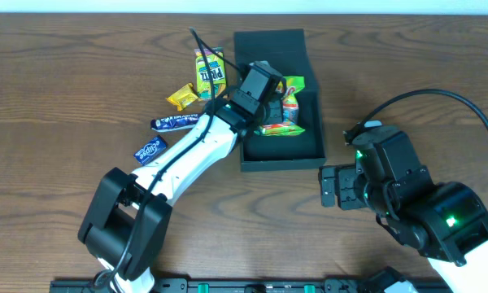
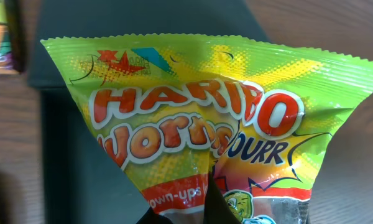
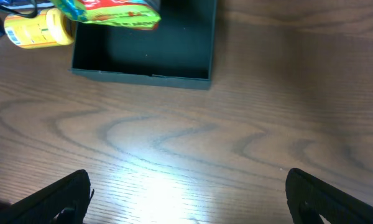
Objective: Pack container
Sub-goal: 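Carry the Haribo bag with the left gripper and drop it into the box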
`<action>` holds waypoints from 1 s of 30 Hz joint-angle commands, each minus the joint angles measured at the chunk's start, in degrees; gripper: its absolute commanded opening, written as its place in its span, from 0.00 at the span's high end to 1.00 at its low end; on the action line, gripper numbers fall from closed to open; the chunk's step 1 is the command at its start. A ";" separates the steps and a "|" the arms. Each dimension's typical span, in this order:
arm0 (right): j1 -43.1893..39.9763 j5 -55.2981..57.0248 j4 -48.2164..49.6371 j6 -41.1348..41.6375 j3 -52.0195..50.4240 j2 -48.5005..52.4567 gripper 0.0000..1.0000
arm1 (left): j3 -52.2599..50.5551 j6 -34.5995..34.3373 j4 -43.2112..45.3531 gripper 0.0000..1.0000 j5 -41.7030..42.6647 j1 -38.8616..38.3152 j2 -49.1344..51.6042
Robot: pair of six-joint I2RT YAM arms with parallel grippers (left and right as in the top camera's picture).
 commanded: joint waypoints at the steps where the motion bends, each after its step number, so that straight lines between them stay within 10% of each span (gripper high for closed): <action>1: -0.37 0.37 -0.04 -0.72 0.33 -0.24 0.01 | 0.39 -0.79 1.42 0.94 0.44 -2.03 0.76; 14: -0.37 0.37 -0.04 -0.72 0.33 -0.24 0.01 | 0.39 -1.27 4.02 0.94 -1.53 -6.19 3.23; 18: -0.37 0.37 -0.04 -0.72 0.33 -0.24 0.01 | 0.39 -1.25 6.03 0.16 -1.57 -6.56 3.23; 30: -0.37 0.37 -0.04 -0.72 0.33 -0.24 0.01 | 0.42 6.01 7.08 0.13 -4.87 -6.40 1.51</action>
